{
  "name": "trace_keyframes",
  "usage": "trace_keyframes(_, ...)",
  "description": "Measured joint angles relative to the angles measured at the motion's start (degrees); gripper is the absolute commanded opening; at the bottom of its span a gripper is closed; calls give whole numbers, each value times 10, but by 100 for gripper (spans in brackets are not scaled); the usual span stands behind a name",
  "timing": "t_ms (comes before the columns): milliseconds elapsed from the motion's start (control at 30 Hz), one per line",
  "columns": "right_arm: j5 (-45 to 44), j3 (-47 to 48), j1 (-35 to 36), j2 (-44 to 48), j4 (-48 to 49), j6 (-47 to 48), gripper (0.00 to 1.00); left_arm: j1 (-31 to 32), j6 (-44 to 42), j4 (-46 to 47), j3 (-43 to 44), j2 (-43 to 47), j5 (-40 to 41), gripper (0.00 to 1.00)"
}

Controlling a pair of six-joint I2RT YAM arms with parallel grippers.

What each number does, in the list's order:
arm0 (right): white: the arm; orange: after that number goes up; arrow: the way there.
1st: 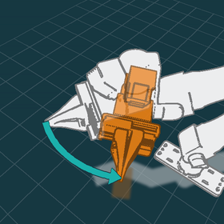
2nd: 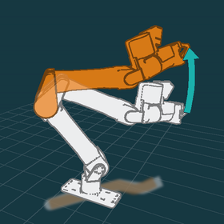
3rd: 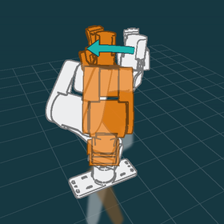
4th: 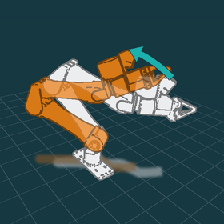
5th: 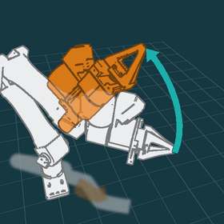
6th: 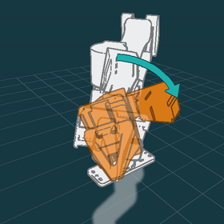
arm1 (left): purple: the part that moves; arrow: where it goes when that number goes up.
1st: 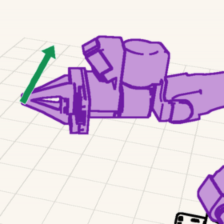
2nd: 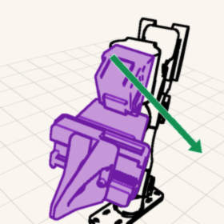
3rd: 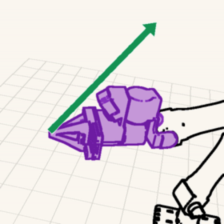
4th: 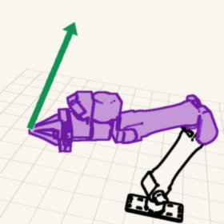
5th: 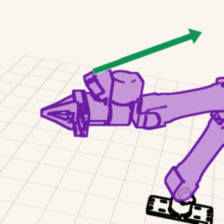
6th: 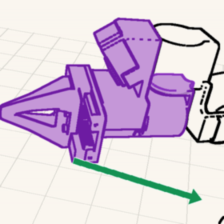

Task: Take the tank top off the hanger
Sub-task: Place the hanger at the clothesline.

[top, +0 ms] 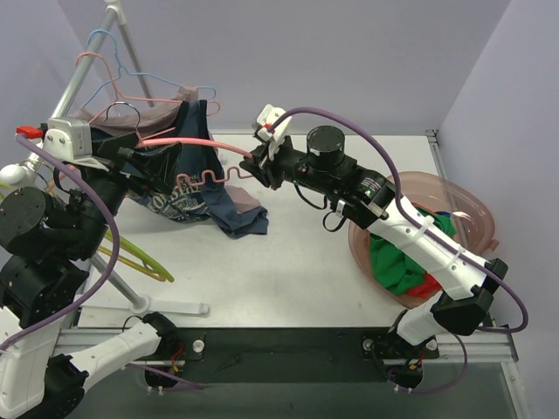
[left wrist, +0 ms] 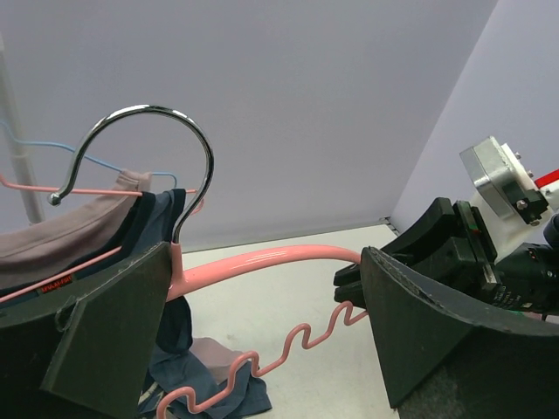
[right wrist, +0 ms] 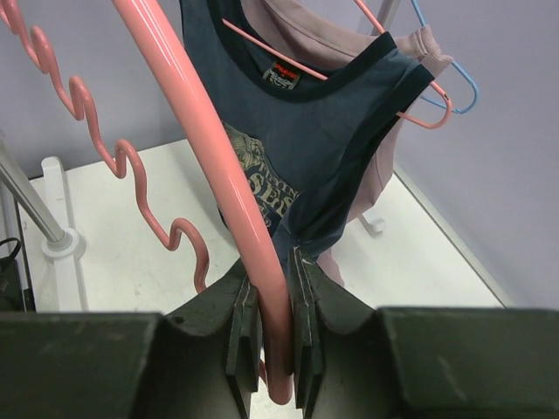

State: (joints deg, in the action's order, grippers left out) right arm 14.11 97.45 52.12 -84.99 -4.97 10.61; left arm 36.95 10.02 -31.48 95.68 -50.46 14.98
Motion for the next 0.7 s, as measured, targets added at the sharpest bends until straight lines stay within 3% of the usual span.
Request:
trace_keyframes(300,16,-22,-22,3,21,-28,0,0,1,5,-33,16,-6,97)
trace_keyframes(533,37,-107,-53,21,80,-91,0,0,-18,4,-58,0,-15,97)
trace_keyframes(700,42,-178,-61,38,121,-134,0,-1,-40,-8,-60,-27,-20,90)
